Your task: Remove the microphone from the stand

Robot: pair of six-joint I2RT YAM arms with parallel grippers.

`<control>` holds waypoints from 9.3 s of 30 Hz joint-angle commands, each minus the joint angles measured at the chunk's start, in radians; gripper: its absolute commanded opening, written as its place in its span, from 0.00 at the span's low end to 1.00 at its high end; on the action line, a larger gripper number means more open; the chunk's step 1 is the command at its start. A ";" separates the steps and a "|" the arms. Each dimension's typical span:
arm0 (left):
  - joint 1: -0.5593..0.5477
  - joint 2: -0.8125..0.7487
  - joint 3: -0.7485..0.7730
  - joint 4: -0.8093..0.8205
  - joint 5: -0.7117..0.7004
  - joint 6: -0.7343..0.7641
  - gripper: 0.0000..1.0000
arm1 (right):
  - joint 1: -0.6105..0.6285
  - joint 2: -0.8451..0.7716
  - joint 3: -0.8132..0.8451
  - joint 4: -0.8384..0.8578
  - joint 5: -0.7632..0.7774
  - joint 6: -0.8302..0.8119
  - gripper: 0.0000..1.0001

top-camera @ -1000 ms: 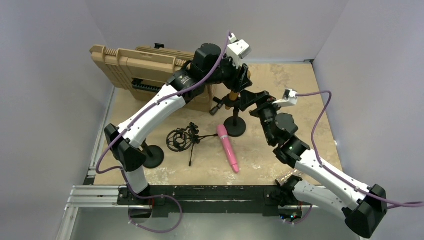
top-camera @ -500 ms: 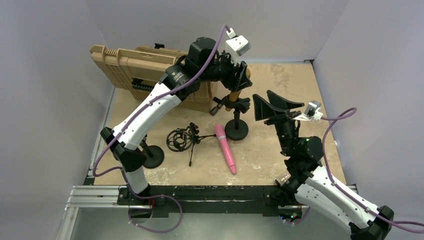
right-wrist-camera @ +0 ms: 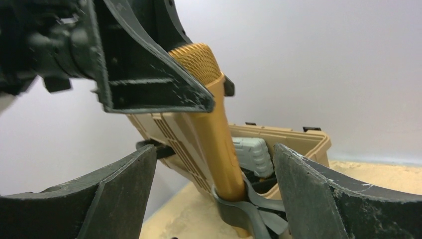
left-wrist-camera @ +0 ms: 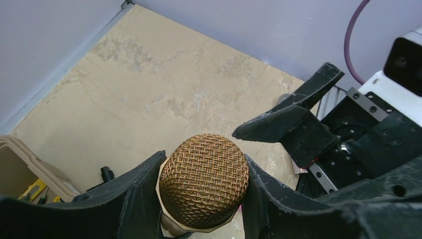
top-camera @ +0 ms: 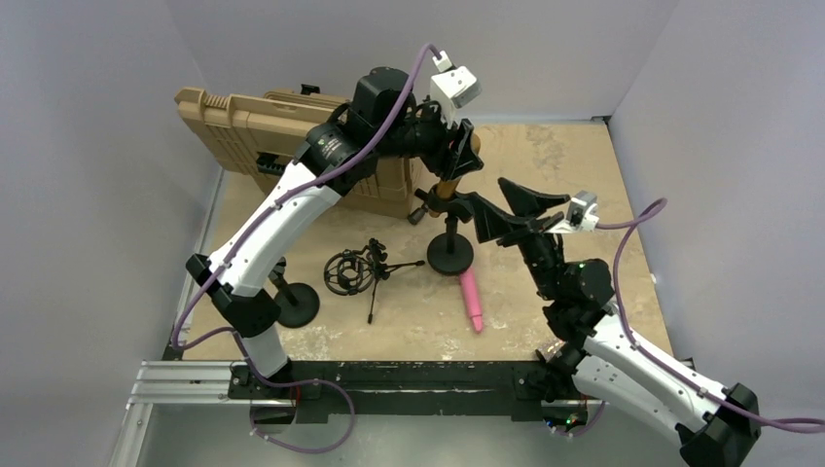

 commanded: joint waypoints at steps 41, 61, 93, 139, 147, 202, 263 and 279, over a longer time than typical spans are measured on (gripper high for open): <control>0.021 -0.698 -0.617 -0.013 0.058 0.004 0.00 | 0.187 0.186 -0.069 0.204 -0.485 -0.066 0.86; 0.011 -0.805 -0.954 0.200 -0.104 -0.058 0.00 | 0.232 0.238 -0.129 0.410 -0.443 -0.077 0.86; 0.007 -0.767 -0.945 0.229 0.051 -0.036 0.00 | 0.244 0.517 -0.182 0.663 -0.456 -0.061 0.81; 0.008 -0.743 -0.852 0.207 0.085 -0.011 0.00 | 0.297 0.671 -0.103 0.573 -0.378 -0.097 0.03; 0.008 -0.730 -0.800 0.165 0.088 0.007 0.00 | 0.311 0.669 -0.102 0.574 -0.384 -0.105 0.00; 0.009 -0.719 -0.816 0.145 0.118 0.061 0.00 | 0.348 0.634 -0.147 0.613 -0.328 -0.055 0.44; 0.024 -0.707 -0.758 0.100 0.097 0.074 0.00 | 0.421 0.679 -0.124 0.559 -0.225 -0.035 0.00; 0.023 -0.707 -0.737 0.077 0.113 0.057 0.00 | 0.442 0.611 -0.177 0.618 -0.192 0.024 0.61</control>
